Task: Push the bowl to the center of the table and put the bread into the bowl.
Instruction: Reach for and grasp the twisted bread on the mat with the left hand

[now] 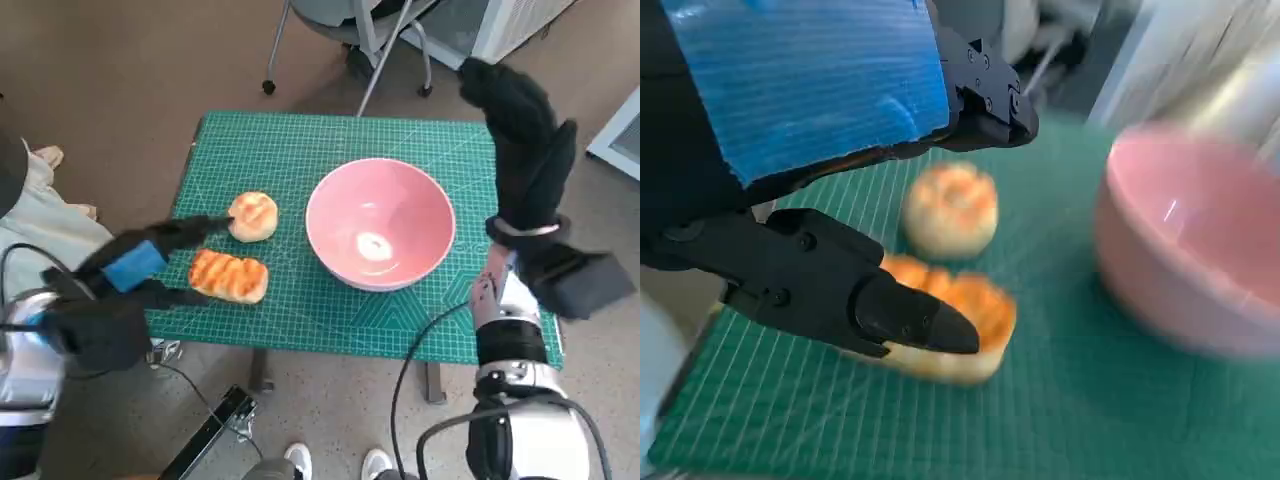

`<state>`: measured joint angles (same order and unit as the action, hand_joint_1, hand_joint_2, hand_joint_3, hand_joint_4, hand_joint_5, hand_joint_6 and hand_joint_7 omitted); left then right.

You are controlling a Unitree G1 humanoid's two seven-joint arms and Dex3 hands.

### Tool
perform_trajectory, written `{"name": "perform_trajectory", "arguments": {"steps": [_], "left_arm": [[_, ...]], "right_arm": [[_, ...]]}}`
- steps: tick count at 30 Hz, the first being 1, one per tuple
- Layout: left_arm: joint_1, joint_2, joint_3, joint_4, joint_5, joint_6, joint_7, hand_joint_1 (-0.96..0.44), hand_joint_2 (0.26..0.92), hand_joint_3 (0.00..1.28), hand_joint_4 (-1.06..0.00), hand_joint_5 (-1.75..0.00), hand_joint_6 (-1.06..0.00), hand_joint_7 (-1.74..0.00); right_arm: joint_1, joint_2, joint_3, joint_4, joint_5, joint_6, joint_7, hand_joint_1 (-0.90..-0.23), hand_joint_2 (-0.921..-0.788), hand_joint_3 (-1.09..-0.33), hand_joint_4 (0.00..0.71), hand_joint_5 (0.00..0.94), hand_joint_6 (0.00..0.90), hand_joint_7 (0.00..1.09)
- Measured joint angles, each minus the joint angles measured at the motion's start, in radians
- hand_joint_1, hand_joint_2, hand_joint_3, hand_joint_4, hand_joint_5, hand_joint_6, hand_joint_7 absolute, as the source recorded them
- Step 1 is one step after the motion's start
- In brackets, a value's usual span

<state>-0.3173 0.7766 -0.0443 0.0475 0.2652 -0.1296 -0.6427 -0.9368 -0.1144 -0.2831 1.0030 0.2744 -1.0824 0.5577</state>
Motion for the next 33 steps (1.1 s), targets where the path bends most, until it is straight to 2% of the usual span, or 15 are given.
{"name": "perform_trajectory", "arguments": {"steps": [10, 20, 29, 33], "left_arm": [[-0.081, 0.000, -0.106, 0.112, 0.103, -0.004, -0.005, -0.28, 0.763, 0.01, -0.26, 0.00, -0.38, -0.02], [-0.188, -0.050, -0.230, 0.308, 0.217, -0.014, 0.019, -0.28, 0.775, 0.01, -0.27, 0.00, -0.38, -0.01], [-0.272, -0.112, -0.298, 0.514, 0.304, -0.058, 0.150, -0.21, 0.831, 0.03, -0.34, -0.03, -0.41, -0.02], [-0.299, -0.129, -0.325, 0.577, 0.331, -0.078, 0.205, -0.16, 0.875, 0.03, -0.42, -0.04, -0.49, -0.06]], "right_arm": [[0.051, 0.003, 0.049, -0.073, 0.004, -0.028, 0.013, -0.579, -0.921, -0.681, 0.354, 0.001, 0.088, 0.82], [0.058, 0.004, 0.067, -0.097, 0.037, -0.028, 0.024, -0.576, -0.921, -0.683, 0.353, 0.002, 0.078, 0.83], [0.064, 0.005, 0.076, -0.098, 0.038, -0.033, 0.029, -0.590, -0.921, -0.685, 0.356, 0.003, 0.061, 0.84], [0.067, 0.006, 0.078, -0.098, 0.039, -0.033, 0.030, -0.593, -0.921, -0.687, 0.358, 0.005, 0.058, 0.84]]}}
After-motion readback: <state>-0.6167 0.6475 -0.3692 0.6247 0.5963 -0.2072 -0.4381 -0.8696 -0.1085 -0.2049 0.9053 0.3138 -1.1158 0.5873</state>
